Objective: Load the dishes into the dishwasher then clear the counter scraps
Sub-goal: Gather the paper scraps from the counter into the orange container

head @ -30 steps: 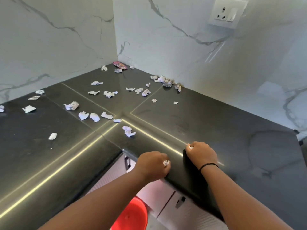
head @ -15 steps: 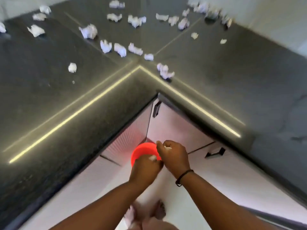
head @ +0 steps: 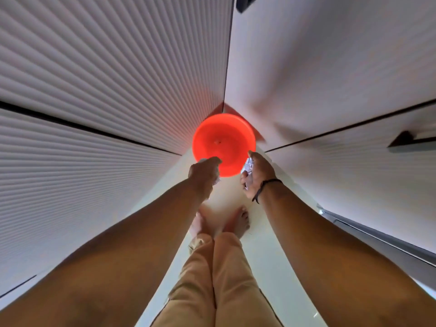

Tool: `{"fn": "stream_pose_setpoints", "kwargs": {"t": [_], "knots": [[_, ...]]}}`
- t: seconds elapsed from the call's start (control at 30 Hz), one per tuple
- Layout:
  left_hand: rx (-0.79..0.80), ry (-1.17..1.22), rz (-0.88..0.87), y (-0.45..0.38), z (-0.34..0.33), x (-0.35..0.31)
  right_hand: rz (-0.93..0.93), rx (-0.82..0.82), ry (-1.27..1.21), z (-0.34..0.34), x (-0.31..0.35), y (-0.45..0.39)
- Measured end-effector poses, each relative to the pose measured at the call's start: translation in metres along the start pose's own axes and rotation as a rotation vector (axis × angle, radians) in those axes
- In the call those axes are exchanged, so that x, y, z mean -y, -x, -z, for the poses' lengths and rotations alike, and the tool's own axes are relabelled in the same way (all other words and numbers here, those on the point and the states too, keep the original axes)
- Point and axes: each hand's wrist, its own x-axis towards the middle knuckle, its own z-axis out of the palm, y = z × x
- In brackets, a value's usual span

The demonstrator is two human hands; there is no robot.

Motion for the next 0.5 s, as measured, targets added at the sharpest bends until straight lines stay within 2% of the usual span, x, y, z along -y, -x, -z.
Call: {"fn": "stream_pose_setpoints", "kwargs": {"t": [0.13,0.27,0.33,0.43,0.5], "knots": [[-0.013,0.159,0.065,-0.032,-0.007,-0.005,0.045,0.071,-0.066,-0.016,-0.004,-0.031],[0.190,0.169,0.084,-0.051,-0.012,-0.032,0.122,0.160,-0.032,-0.029,0.008,-0.051],[0.229,0.120,0.098,-0.058,-0.005,-0.039,0.151,0.208,0.043,-0.033,0.016,-0.056],[0.198,0.072,0.131,-0.065,0.009,-0.041,0.200,0.104,0.145,-0.035,0.021,-0.061],[0.177,0.066,0.123,-0.068,0.016,-0.040,0.223,0.066,0.127,-0.035,0.022,-0.058]]}}
